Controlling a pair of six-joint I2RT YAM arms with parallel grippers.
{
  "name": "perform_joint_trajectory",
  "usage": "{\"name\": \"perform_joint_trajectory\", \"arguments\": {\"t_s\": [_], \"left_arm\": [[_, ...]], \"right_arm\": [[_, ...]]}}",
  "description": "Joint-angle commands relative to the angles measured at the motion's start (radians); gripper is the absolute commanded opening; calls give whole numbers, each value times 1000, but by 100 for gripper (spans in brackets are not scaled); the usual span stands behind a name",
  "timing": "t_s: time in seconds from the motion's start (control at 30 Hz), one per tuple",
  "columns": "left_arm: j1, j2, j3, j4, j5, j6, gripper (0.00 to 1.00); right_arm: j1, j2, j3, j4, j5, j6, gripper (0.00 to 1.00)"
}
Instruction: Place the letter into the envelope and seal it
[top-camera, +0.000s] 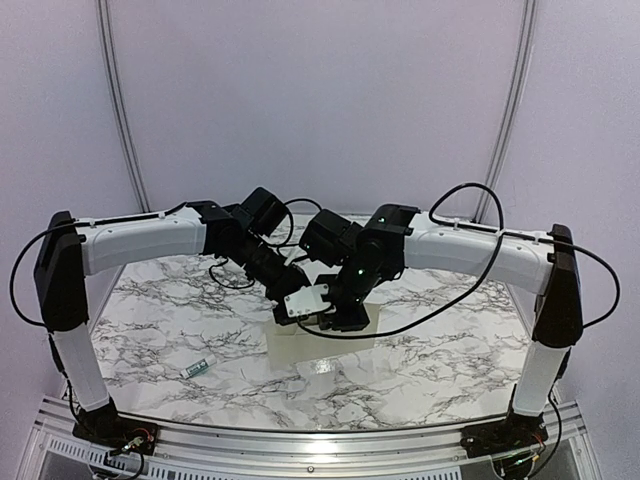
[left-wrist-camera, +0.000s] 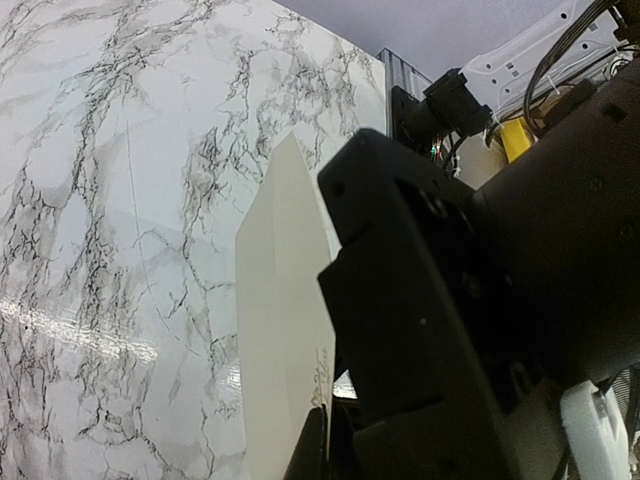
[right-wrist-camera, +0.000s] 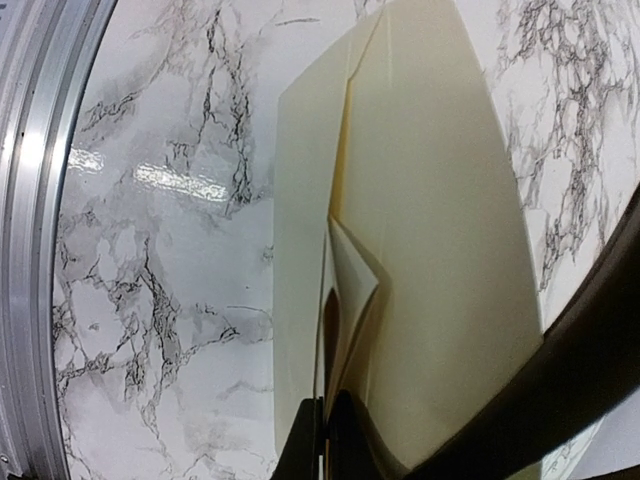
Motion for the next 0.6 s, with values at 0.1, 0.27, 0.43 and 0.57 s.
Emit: {"name": "perform_joint_trajectory", "arguments": {"t_s": [0.1, 0.27, 0.43, 0.57], "left_arm": [[-8, 6, 27, 18, 63, -16, 0], [7, 18, 16, 22, 46, -44, 0], [15, 25, 12, 84, 9, -147, 0], [19, 32, 10, 144, -34, -261, 0]], "right_arm": [[23, -38, 9, 72, 43, 21, 7], [22, -148, 20, 73, 25, 22, 28], [16, -230, -58, 104, 34, 19, 45], [15, -289, -175, 178, 5, 6, 50]]}}
